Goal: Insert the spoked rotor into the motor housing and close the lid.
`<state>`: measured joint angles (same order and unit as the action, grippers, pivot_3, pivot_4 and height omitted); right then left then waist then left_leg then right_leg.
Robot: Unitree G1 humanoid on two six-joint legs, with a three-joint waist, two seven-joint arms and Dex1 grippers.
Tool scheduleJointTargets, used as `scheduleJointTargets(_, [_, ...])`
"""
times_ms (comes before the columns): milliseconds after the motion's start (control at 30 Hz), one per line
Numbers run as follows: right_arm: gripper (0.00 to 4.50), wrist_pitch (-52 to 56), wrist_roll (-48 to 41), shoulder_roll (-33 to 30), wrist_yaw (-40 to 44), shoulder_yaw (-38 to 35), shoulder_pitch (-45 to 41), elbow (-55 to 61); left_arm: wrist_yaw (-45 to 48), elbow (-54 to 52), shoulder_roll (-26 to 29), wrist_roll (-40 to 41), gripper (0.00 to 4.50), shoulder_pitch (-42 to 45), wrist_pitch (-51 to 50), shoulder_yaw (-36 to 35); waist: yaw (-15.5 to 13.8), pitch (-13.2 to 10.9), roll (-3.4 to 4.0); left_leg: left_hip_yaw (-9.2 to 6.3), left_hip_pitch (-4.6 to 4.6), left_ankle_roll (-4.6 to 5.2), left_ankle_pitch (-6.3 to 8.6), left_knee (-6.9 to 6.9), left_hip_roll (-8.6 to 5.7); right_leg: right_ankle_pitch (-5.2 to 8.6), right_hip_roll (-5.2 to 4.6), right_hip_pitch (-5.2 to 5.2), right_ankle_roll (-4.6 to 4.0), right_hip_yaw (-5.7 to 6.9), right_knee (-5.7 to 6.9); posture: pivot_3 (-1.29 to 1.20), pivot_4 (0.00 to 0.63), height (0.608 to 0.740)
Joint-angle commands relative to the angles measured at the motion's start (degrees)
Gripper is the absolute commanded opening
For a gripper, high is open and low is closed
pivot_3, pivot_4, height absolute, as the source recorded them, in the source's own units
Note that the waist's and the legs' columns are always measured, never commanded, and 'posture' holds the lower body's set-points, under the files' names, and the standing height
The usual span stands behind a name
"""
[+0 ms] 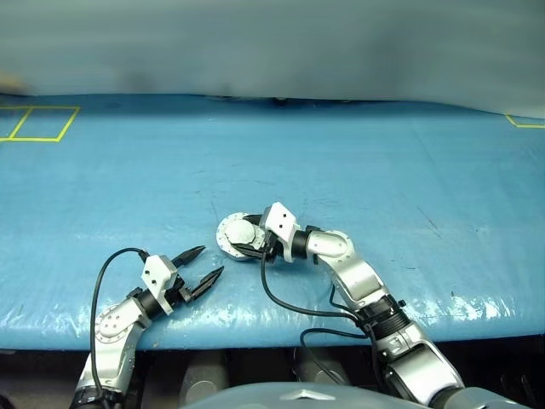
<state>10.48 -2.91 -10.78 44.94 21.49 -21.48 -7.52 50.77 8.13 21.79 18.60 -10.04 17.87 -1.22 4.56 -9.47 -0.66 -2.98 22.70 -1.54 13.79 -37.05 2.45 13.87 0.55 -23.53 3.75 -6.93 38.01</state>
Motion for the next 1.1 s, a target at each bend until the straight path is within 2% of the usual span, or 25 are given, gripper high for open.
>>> scheduleJointTargets(33, [3.00, 1.86, -1.21, 0.83, 0.60, 0.32, 0.45, 0.59, -0.21, -2.17, 0.48, 0.14, 3.42, -0.25, 0.24, -0.47, 0.00, 0.00, 0.00, 0.00, 0.00, 0.00, 0.00, 0.00, 0.00, 0.00, 0.00, 0.00, 0.00, 0.00, 0.00, 0.00, 0.150, 0.740])
scheduleJointTargets(600, [3.00, 3.17, 5.26, -0.28, -3.05, 3.98, 0.63, -1.76, -0.38, -2.26, 0.49, 0.24, 3.42, -0.22, 0.06, -0.28, 0.29, 0.06, -0.03, 0.01, -0.11, 0.00, 0.00, 0.00, 0.02, 0.03, 0.02, 0.05, -0.05, -0.01, 0.02, 0.00, 0.150, 0.740])
scheduleJointTargets(833, [3.00, 8.09, 1.98, 0.59, -2.35, 2.96, 0.55, -0.59, -0.26, -2.41, 0.37, 0.51, 3.42, -0.05, -0.12, -0.17, 0.31, 0.15, -0.07, 0.02, -0.15, 0.00, 0.00, -0.01, 0.04, 0.03, 0.02, 0.06, -0.06, -0.01, 0.05, 0.00, 0.150, 0.740])
scheduleJointTargets(1100, [3.00, 9.71, 5.85, -0.12, -5.17, 4.92, -0.05, -2.29, -0.74, -3.29, 0.13, 1.48, 3.42, -0.18, -2.15, -0.37, 0.37, 0.28, -0.07, 0.03, -0.17, 0.00, 0.00, -0.01, 0.05, 0.04, 0.02, 0.06, -0.08, -0.01, 0.06, 0.00, 0.150, 0.740])
